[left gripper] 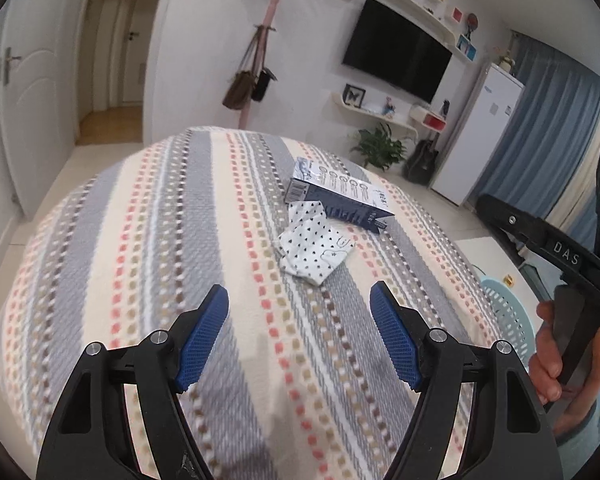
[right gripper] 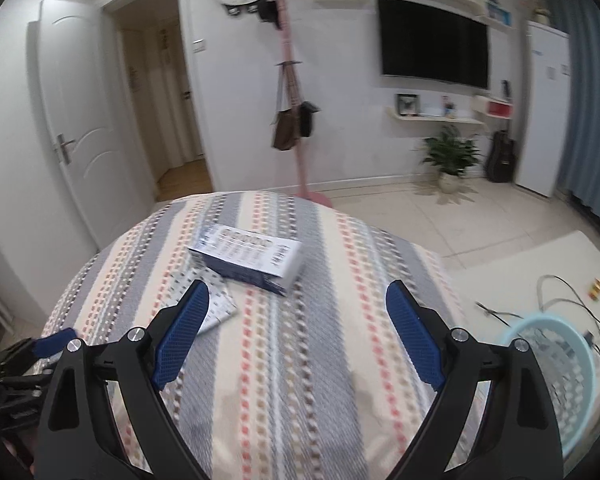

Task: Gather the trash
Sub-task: 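Grasp the white napkin with left tool while right tool grasps the white milk carton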

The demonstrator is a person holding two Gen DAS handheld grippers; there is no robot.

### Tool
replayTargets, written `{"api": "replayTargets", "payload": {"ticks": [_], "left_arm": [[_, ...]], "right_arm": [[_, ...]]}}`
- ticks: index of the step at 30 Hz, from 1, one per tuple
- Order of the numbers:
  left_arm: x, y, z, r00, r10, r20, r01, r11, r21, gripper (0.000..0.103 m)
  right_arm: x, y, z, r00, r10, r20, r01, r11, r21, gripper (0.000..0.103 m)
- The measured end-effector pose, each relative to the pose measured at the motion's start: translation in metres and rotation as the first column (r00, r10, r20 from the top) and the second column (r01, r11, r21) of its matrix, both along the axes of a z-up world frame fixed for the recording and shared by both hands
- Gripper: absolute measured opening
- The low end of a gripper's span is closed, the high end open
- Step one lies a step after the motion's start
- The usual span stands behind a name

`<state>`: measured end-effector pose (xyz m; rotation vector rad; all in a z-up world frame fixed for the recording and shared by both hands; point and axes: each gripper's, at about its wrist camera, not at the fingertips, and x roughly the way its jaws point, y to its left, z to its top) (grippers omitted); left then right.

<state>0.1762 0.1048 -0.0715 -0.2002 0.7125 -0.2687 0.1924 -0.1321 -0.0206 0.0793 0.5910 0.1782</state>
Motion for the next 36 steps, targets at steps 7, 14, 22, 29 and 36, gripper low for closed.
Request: {"api": "replayTargets", "payload": {"ticks": [7,14,22,29,36], "left_arm": [[0.075,-0.015,-0.019,0.994,-0.070,-0.089,0.076,0.995,0.066,0.072],[0.114,-0.031,-0.038,0.984,-0.113,-0.141,0.127,0.988,0.091,0.066],[0.108,-0.042,-0.039,0.989,-0.104,-0.102,0.121,0.977,0.178,0.030],[0.098,-0.026,-0.030,0.992,-0.116,-0.044,0.120,0.989,0.086,0.005],[0.088,0.018,-0.025,0.999,-0.032,-0.029,0.033,0.999,0.024,0.005]], "right_arm": [[0.064,0.005,-0.025,0.993,0.104,-0.057,-0.102,0.994,0.039,0.088],[0.115,0.011,-0.044,0.975,0.197,-0.106,-0.192,0.980,0.052,0.088],[0.158,0.039,-0.056,0.962,0.238,-0.130,-0.244,0.969,-0.032,0.087],[0.150,0.053,-0.065,0.894,0.400,-0.201,-0.403,0.915,0.030,0.085],[0.112,0.081,-0.070,0.868,0.449,-0.214,-0.465,0.885,-0.029,0.084]]}}
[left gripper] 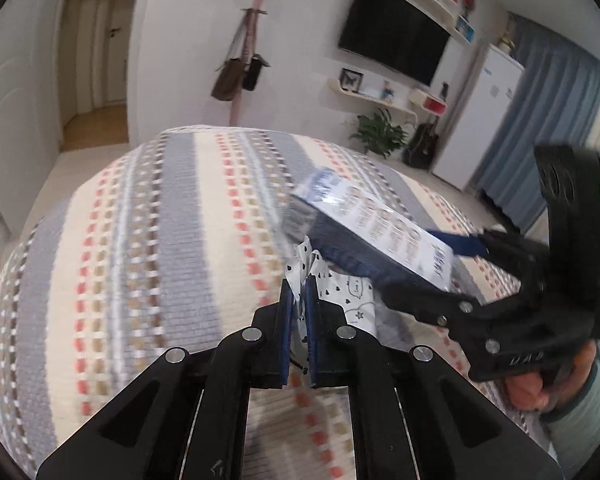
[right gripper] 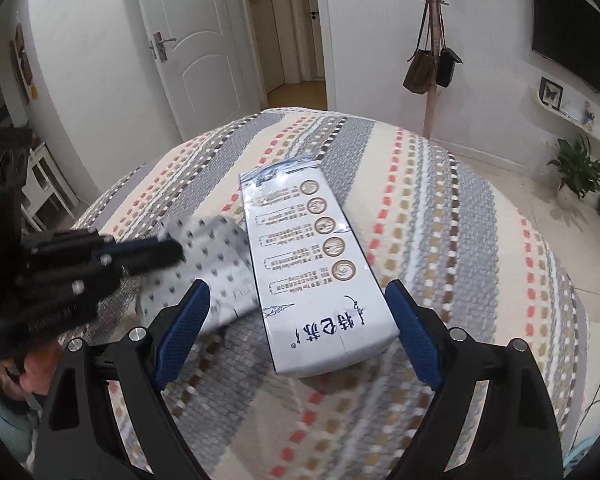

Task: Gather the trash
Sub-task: 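Grasp the white napkin with left tool while right tool grasps the white milk carton, then carry napkin and milk carton over the basket and open both tools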

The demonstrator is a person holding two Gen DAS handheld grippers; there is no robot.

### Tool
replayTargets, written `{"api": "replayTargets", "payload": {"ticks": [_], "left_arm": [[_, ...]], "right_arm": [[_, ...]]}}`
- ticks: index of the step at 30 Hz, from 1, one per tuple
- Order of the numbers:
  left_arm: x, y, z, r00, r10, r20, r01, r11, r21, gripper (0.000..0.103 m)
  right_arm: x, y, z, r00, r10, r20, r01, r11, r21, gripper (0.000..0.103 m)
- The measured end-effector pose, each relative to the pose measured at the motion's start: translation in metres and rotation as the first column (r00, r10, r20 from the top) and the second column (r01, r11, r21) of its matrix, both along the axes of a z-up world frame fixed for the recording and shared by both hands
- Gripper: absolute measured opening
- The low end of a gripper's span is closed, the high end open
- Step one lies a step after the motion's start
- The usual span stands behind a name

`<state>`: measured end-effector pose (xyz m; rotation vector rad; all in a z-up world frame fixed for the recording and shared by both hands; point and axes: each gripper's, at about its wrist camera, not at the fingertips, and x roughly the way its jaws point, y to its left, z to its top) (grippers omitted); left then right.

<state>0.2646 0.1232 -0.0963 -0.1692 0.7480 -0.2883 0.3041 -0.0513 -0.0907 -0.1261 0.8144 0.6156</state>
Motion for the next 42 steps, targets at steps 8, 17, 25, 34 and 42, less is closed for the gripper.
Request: {"api": "replayTargets", "payload": {"ticks": [8,17,25,34,42], "left_arm": [[-0.008,0.011,0.006,0.999,0.042,0.032,-0.042,0.999,-0.007,0.004],[-0.052,-0.009,0.038,0.993,0.008,0.117,-0.007,1.000,-0.015,0.004],[-0.095,-0.061,0.082,0.976,-0.071,0.205,0.076,0.997,-0.014,0.004],[-0.112,-0.145,0.104,0.951,-0.204,0.232,0.214,0.977,-0.019,0.004],[-0.122,-0.225,0.101,0.916,-0.332,0.223,0.335,0.942,0.025,0.004]], "right_arm": [[0.009,0.033,-0.010,0.995,-0.098,-0.004,0.097,0.990,-0.101,0.052],[-0.029,0.004,0.027,0.974,-0.207,0.087,0.211,0.977,-0.037,0.052],[-0.084,-0.052,0.076,0.933,-0.308,0.187,0.305,0.951,0.041,0.051],[-0.145,-0.136,0.106,0.850,-0.453,0.270,0.451,0.889,0.071,0.051],[-0.181,-0.232,0.099,0.744,-0.619,0.253,0.614,0.782,0.109,0.052]]}}
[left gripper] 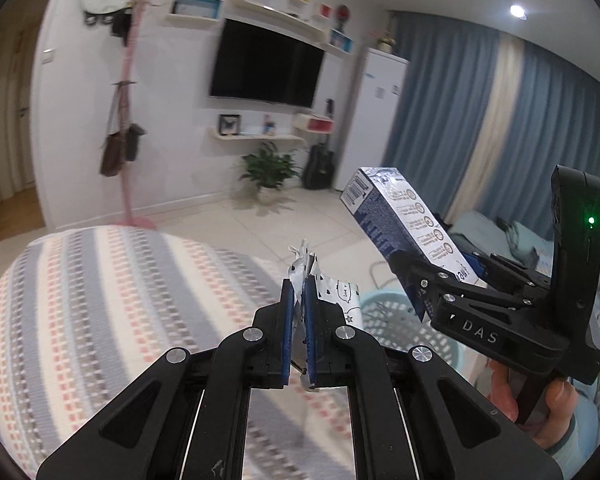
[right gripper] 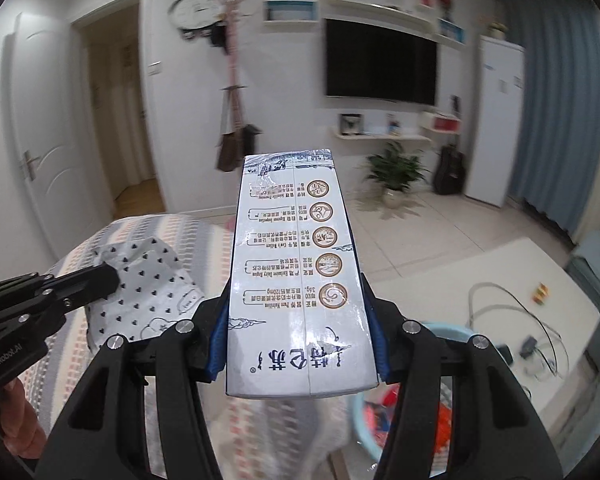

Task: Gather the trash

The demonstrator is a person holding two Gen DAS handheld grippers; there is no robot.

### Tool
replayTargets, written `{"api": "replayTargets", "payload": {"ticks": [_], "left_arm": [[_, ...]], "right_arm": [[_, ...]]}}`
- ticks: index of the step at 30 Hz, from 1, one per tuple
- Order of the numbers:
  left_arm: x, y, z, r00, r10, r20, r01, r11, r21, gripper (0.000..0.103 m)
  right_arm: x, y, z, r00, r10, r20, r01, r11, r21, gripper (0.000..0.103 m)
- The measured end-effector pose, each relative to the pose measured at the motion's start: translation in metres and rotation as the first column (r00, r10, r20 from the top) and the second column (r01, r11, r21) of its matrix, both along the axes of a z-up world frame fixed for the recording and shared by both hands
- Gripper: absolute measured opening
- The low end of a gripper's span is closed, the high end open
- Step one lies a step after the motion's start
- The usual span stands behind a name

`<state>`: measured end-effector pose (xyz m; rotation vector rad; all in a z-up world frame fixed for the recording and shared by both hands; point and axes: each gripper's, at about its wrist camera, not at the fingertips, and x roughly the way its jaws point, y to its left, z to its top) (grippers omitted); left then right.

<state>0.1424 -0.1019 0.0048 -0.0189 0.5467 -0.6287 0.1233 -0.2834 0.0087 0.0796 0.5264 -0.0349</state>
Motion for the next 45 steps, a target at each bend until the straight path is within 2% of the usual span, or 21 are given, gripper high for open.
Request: {"api": "replayTargets", "payload": {"ticks": [8,12,18,26,27,28,30,35,40,43,45], "left_arm": [[-0.004,-0.078,-0.012,0.993,-0.114,-0.016,0.115,0.992,0.045,0.004],[0.002,-0.106,-0.027,0.987,-0.153,-0.045,0.155,0.986,0.062,0.004],[0.010,-0.147,-0.055,0.976,-0.192,-0.106,0.203,0.974,0.101,0.004],[0.031,-0.196,-0.096,0.959,-0.209,-0.194,0.240,0.959,0.150,0.006],[0.034,-0.200,-0.097,0.958,-0.207,-0.199,0.238,0.960,0.149,0.013],[0.037,-0.204,-0.100,0.957,-0.205,-0.206,0.238,0.960,0.148,0.027],[0.039,-0.207,-0.101,0.958,-0.201,-0.203,0.232,0.962,0.145,0.038],[0.029,-0.207,-0.103,0.959,-0.208,-0.193,0.240,0.958,0.160,0.053],[0.004,-0.190,-0.088,0.966,-0.208,-0.153,0.230,0.962,0.144,0.069],[-0.014,-0.171,-0.072,0.978,-0.179,-0.110,0.193,0.971,0.138,0.078],[-0.026,-0.156,-0.060,0.984,-0.158,-0.078,0.167,0.977,0.133,0.079]], "right_arm": [[-0.029,-0.089,-0.020,0.988,-0.155,-0.022,0.157,0.985,0.075,0.052],[-0.038,-0.123,-0.039,0.974,-0.218,-0.067,0.224,0.969,0.103,0.052],[-0.041,-0.154,-0.084,0.931,-0.314,-0.184,0.332,0.940,0.077,0.052],[-0.035,-0.181,-0.127,0.878,-0.362,-0.312,0.411,0.905,0.106,0.052],[-0.035,-0.183,-0.129,0.876,-0.363,-0.318,0.416,0.903,0.113,0.053],[-0.035,-0.186,-0.132,0.874,-0.364,-0.323,0.419,0.900,0.119,0.056],[-0.037,-0.190,-0.134,0.870,-0.374,-0.323,0.430,0.895,0.120,0.062],[-0.046,-0.193,-0.129,0.869,-0.385,-0.310,0.436,0.893,0.114,0.062],[-0.063,-0.184,-0.116,0.883,-0.373,-0.283,0.421,0.898,0.128,0.063],[-0.072,-0.171,-0.104,0.898,-0.355,-0.260,0.399,0.906,0.139,0.070],[-0.081,-0.160,-0.094,0.910,-0.343,-0.233,0.382,0.912,0.148,0.074]]}}
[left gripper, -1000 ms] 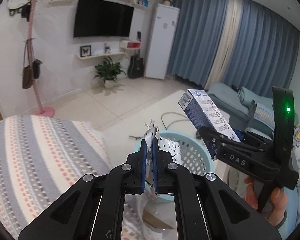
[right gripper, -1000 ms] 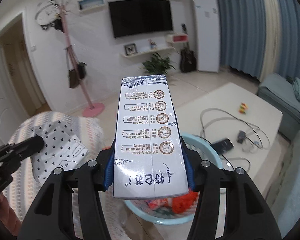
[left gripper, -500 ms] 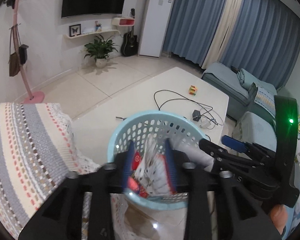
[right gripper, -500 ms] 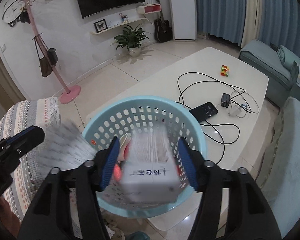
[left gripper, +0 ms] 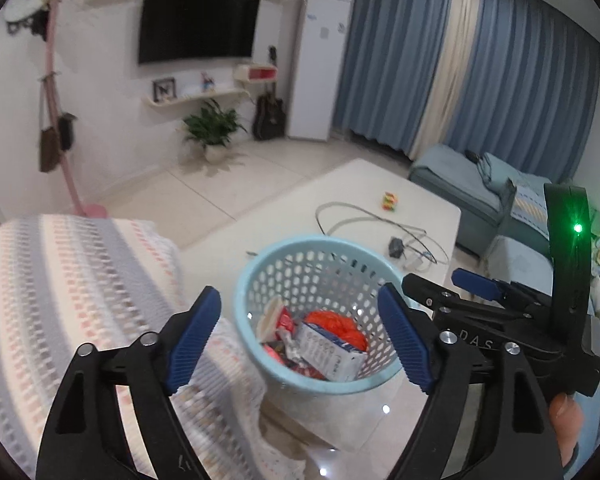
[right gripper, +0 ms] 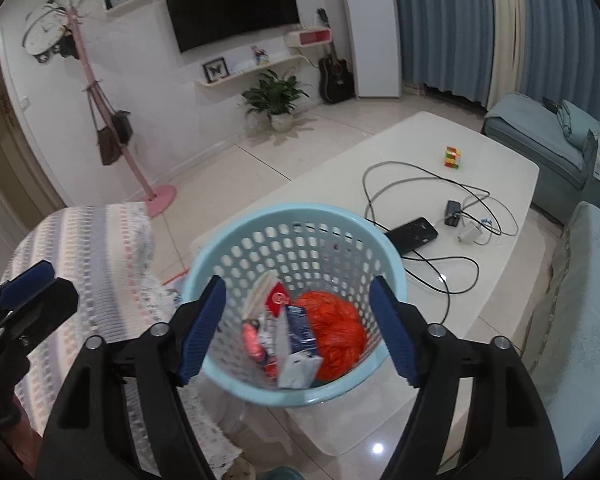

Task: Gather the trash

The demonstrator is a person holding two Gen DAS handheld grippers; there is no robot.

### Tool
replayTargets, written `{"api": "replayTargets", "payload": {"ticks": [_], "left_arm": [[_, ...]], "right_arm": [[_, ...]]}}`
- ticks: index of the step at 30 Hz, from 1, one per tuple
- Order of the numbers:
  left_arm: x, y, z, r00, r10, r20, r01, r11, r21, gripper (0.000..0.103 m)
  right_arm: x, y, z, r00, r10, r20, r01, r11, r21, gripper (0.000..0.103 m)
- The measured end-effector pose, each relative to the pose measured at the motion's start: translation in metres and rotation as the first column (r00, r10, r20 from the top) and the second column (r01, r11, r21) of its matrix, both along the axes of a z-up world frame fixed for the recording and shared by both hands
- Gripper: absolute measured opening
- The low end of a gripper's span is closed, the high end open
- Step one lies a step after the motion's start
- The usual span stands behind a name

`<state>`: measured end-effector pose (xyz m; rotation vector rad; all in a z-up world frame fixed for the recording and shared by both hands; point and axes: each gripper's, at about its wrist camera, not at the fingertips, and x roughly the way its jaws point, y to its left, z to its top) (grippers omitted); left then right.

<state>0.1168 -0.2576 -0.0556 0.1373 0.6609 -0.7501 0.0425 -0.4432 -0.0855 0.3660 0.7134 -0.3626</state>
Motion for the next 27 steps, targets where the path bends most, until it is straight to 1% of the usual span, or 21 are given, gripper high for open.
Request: {"api": "replayTargets", "payload": {"ticks": [4,8,12,15,19,21,24,27], "left_arm": [[-0.023,0.036,0.021,0.997,0.069,0.041,-0.068,0.997,-0.034,0.081],[-0.044,0.068,0.034,0.986,0.148,0.070,-0.142,0.987,-0.080,0.085],[-0.065,0.094,0.040,0.973,0.214,0.085,-0.205,0.973,-0.104,0.086],[-0.081,0.106,0.039,0.961,0.257,0.105,-0.246,0.963,-0.105,0.086],[-0.096,0.120,0.037,0.939,0.327,0.104,-0.312,0.940,-0.138,0.088],[-0.101,0.125,0.036,0.926,0.353,0.130,-0.337,0.932,-0.134,0.088],[-0.109,0.128,0.035,0.905,0.385,0.184,-0.368,0.922,-0.116,0.088],[-0.114,0.131,0.039,0.900,0.393,0.191,-0.374,0.919,-0.128,0.088]], "right_arm": [[-0.015,0.025,0.020,0.998,0.038,0.053,-0.037,0.999,-0.013,0.075],[-0.028,0.050,0.037,0.994,0.069,0.086,-0.065,0.997,-0.043,0.075],[-0.043,0.076,0.057,0.990,0.079,0.116,-0.064,0.989,-0.132,0.075],[-0.053,0.094,0.068,0.985,0.091,0.148,-0.065,0.983,-0.171,0.075],[-0.064,0.116,0.074,0.979,0.101,0.178,-0.059,0.972,-0.226,0.075],[-0.067,0.126,0.073,0.977,0.100,0.188,-0.051,0.966,-0.253,0.075],[-0.069,0.132,0.072,0.976,0.106,0.192,-0.055,0.966,-0.253,0.075],[-0.070,0.137,0.071,0.975,0.112,0.193,-0.063,0.968,-0.244,0.075]]}}
